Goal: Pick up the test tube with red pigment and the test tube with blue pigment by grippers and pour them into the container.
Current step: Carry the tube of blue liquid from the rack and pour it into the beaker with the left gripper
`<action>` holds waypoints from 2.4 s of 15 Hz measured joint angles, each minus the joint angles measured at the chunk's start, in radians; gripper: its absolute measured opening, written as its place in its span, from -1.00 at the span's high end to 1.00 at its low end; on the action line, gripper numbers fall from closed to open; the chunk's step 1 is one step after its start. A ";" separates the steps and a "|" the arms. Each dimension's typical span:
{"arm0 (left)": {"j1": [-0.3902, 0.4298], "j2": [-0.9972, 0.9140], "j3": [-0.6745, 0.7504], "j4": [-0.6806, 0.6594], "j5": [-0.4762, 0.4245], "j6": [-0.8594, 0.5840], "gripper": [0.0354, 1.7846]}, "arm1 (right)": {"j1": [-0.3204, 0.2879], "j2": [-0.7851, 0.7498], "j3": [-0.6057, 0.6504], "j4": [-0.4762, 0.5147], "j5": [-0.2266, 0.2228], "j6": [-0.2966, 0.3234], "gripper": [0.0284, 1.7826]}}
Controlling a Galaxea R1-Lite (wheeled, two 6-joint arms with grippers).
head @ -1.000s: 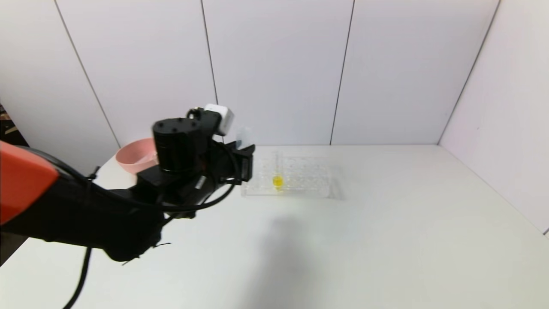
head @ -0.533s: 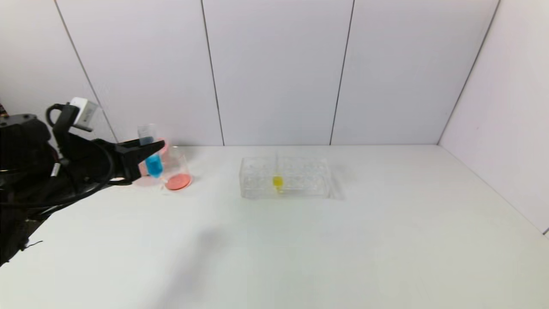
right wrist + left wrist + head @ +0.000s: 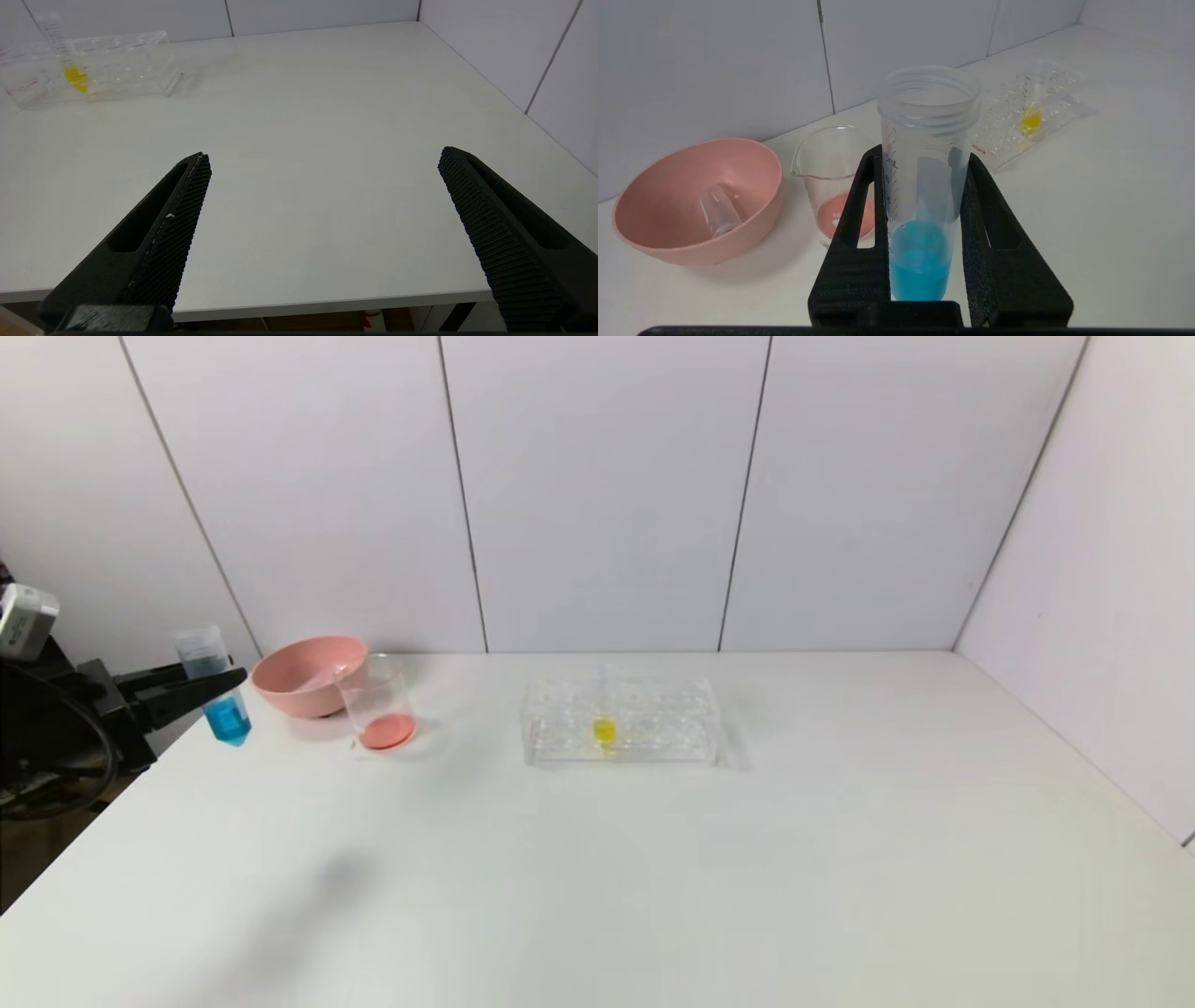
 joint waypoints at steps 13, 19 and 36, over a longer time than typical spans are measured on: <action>-0.071 0.195 -0.391 0.206 0.052 -0.091 0.53 | 0.000 0.000 0.000 0.000 0.000 0.000 -0.99; -0.120 0.275 -0.731 0.643 0.098 0.030 0.53 | 0.000 0.000 0.000 0.000 0.000 0.000 -0.99; -0.197 0.376 -1.280 1.747 0.525 0.957 0.53 | 0.000 0.000 0.000 0.000 0.000 0.000 -0.99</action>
